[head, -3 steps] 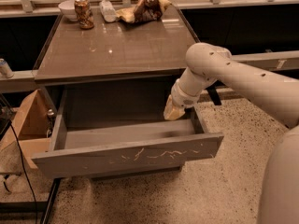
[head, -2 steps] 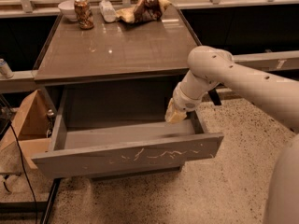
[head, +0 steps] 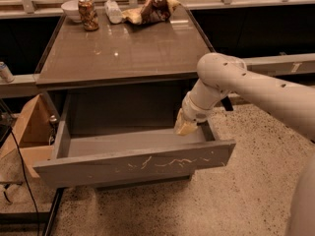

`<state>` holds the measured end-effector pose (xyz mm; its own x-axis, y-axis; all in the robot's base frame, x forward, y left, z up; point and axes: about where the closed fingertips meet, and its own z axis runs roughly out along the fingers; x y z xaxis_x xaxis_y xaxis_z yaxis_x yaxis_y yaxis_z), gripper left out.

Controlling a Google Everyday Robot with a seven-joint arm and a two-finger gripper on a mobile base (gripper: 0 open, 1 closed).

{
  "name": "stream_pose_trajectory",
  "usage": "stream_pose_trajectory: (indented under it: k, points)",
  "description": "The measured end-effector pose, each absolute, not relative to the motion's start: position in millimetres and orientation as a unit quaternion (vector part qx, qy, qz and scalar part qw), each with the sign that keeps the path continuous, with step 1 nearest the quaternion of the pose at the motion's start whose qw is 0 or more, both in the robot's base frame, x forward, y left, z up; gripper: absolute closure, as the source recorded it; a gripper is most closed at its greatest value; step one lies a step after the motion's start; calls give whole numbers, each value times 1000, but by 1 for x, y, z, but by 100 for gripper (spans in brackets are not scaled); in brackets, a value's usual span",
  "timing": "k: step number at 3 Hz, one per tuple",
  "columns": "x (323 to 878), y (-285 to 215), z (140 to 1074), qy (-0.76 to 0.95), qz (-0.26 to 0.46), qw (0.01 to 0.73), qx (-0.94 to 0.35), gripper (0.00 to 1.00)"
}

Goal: Open top drawer

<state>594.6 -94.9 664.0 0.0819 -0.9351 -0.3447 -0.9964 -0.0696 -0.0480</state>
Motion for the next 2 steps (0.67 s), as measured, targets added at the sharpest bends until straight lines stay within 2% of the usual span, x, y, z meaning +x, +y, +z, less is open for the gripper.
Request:
stream_pose_trajectory:
  k: [2]
  points:
    - [594,-95,664,668,112,137,-723,34]
